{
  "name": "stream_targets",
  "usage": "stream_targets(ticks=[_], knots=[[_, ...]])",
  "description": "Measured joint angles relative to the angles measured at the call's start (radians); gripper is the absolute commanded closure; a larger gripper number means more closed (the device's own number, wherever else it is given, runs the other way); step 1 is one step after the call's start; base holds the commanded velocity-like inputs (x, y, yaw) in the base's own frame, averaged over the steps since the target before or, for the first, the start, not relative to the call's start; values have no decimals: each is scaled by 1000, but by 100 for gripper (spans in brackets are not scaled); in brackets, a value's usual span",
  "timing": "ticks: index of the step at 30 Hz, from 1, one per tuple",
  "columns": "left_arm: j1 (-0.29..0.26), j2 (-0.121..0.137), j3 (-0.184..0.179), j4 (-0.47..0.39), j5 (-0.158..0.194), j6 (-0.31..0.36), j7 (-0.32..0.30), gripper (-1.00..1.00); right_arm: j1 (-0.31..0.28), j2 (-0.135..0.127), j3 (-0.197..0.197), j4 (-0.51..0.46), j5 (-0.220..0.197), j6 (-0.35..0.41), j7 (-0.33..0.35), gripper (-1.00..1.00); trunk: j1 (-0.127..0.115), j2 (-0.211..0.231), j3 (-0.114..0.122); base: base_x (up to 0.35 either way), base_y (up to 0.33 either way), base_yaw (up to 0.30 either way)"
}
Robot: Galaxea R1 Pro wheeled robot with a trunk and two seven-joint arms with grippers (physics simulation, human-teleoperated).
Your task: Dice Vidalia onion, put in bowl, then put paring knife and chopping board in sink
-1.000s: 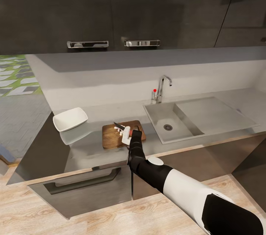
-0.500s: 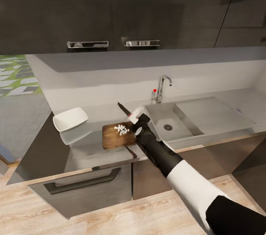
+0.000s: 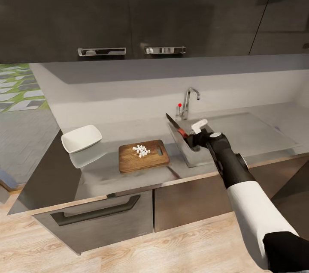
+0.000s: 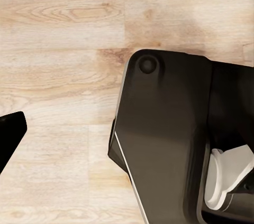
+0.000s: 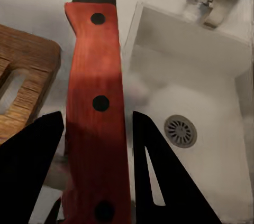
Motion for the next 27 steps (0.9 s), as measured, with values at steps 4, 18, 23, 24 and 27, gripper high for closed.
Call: stream_targets(ticks=[4, 18, 23, 24, 27], knots=[[0, 1, 1, -2, 0, 0, 1, -100, 0, -12, -108, 19, -1, -14, 17, 100, 0, 0, 0, 0, 0, 0], [0, 2, 2, -2, 1, 0, 1, -100, 0, -49, -269, 270, 1, -248, 10, 100, 0, 0, 0, 4, -1, 0], [0, 3, 2, -2, 1, 0, 1, -100, 0, -54, -343, 279, 1, -250, 9, 100, 0, 0, 0, 183, -111, 0], [0, 3, 2, -2, 1, 0, 1, -100, 0, -55, -346, 281, 1, -250, 9, 100, 0, 0, 0, 244, -166, 0], [0, 3, 2, -2, 1, 0, 1, -100, 0, -56, -349, 292, 1, -250, 8, 100, 0, 0, 0, 251, -173, 0]])
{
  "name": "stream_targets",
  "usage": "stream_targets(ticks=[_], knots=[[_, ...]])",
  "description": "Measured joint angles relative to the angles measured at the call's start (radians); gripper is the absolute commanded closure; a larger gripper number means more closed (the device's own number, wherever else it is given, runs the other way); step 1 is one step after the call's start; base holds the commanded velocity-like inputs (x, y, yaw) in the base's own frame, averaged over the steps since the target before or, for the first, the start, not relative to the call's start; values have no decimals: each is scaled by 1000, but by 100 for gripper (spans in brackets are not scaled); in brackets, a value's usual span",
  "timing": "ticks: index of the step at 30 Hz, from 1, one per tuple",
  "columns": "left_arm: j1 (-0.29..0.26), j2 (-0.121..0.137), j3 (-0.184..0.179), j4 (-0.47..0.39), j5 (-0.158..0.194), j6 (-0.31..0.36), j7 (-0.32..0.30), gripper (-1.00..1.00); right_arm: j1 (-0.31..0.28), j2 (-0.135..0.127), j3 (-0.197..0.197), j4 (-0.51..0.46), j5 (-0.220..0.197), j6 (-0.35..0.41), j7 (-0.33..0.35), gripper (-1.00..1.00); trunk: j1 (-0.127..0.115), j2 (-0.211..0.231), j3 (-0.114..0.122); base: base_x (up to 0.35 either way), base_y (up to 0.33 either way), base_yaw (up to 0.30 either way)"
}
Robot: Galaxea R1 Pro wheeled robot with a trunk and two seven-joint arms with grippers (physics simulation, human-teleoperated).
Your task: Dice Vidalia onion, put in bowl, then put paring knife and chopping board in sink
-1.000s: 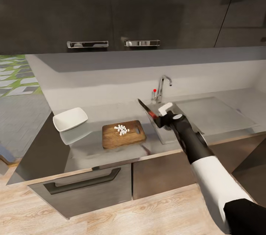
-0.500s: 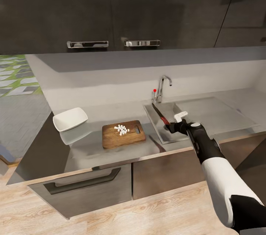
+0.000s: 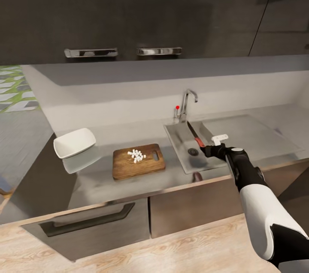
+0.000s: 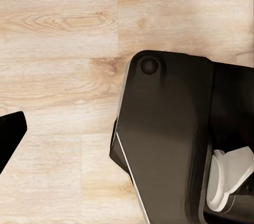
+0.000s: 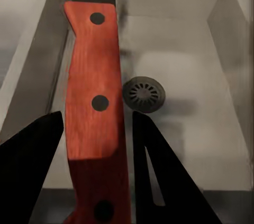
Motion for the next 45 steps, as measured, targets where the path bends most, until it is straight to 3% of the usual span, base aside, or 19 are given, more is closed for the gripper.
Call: stream_targets(ticks=[20, 29, 45], knots=[[0, 0, 0, -2, 0, 0, 0, -100, 0, 6, 2, 118, 1, -8, -46, 100, 0, 0, -21, 122, -72, 0], [0, 0, 0, -2, 0, 0, 0, -100, 0, 7, 2, 126, 1, -8, -61, 100, 0, 0, -35, 213, 0, 0], [0, 0, 0, 0, 0, 0, 0, -100, 0, 10, 5, 156, 1, -8, -70, 100, 1, 0, -61, 10, 0, 0]])
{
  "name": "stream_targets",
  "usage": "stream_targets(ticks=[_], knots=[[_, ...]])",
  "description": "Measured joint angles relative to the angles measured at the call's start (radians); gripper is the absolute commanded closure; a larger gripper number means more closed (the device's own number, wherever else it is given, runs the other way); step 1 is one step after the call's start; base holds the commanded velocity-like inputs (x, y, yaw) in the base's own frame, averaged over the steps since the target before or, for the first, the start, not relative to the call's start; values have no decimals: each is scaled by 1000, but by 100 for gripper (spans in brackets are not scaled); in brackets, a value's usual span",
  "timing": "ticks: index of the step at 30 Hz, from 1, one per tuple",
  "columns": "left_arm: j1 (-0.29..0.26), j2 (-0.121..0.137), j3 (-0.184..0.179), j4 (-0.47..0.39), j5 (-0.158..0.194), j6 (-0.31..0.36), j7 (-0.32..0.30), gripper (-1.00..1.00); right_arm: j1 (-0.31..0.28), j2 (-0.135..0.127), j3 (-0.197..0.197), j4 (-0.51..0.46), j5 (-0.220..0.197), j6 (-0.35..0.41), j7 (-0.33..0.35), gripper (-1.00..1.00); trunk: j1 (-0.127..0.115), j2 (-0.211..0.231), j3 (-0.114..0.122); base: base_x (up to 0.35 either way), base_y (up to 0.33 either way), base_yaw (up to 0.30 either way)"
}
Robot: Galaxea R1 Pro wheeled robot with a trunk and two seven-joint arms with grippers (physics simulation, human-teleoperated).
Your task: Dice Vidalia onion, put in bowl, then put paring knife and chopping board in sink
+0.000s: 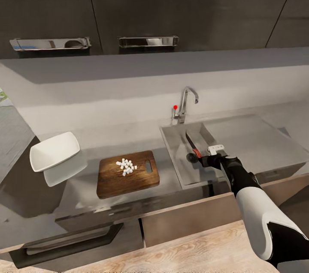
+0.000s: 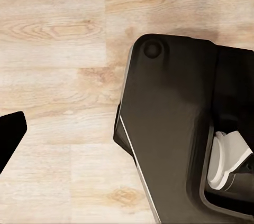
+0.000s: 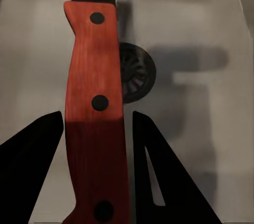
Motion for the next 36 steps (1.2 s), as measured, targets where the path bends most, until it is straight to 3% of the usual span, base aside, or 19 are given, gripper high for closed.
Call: stream_targets(ticks=[36], knots=[[0, 0, 0, 2, 0, 0, 0, -100, 0, 5, 2, 16, -2, -2, -25, 100, 0, 0, -57, 13, 15, 0]])
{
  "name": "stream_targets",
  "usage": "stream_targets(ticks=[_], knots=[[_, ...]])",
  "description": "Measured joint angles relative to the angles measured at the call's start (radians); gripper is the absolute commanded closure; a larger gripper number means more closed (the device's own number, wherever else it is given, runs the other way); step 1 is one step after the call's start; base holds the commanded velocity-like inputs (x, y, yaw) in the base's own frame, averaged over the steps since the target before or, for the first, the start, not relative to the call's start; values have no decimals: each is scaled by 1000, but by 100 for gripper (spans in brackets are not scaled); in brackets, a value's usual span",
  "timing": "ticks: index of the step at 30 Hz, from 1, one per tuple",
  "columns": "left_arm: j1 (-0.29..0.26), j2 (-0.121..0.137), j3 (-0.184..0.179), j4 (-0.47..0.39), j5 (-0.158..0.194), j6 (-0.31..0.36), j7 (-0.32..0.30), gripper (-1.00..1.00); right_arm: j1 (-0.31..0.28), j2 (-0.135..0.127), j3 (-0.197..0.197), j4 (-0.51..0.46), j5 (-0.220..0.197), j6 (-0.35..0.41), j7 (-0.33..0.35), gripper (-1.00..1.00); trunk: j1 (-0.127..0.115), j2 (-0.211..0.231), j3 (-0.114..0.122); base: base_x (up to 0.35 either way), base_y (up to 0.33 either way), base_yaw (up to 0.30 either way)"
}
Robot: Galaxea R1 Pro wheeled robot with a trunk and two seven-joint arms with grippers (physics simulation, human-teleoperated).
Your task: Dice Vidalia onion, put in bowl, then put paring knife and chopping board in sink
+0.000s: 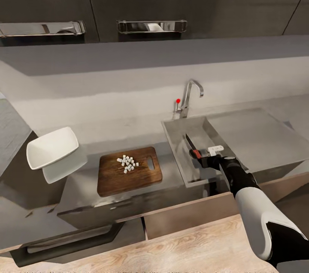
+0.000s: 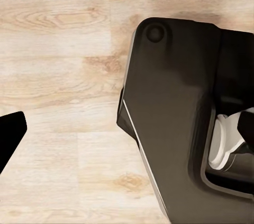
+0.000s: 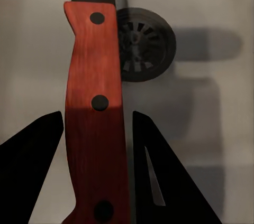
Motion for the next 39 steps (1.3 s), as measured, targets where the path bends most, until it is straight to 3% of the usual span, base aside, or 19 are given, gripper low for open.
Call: stream_targets(ticks=[13, 23, 24, 39], knots=[[0, 0, 0, 0, 0, 1, 0, -100, 0, 1, 0, 0, 0, 1, -1, 100, 0, 0, -20, 0, 0, 0], [0, 0, 0, 0, 0, 1, 0, -100, 0, 0, -1, -1, 0, 1, -2, 100, 0, 0, -22, 0, 0, 0], [0, 0, 0, 0, 0, 1, 0, -100, 0, 0, -2, -1, 0, 1, -2, -100, 0, 0, -22, 0, 0, 0], [0, 0, 0, 0, 0, 1, 0, -100, 0, -1, -2, -9, 1, 0, 2, -100, 0, 0, -22, 0, 0, 0]])
